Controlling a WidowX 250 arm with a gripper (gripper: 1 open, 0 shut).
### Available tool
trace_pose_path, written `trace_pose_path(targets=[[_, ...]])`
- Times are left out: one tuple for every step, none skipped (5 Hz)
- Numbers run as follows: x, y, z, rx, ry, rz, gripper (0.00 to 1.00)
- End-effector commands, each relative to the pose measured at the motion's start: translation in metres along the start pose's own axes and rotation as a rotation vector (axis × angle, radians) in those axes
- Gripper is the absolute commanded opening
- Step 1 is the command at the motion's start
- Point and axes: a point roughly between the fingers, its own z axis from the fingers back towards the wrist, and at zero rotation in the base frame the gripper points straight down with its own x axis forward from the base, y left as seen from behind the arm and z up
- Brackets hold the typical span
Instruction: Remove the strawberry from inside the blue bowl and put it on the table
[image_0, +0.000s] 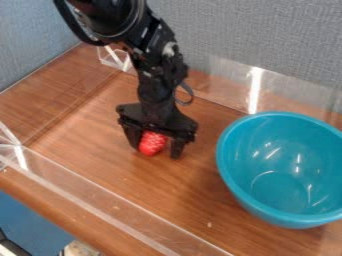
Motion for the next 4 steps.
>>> trace_pose_path(targets=[[0.005, 0.003, 0.015, -0.011, -0.054, 0.0, 1.0], [0.0, 0.007, 0.014, -0.01, -0.055, -0.004, 0.0], [0.003, 0.02, 0.014, -0.007, -0.058, 0.014, 0.0], [0.004, 0.034, 0.013, -0.006, -0.058, 0.033, 1.0]])
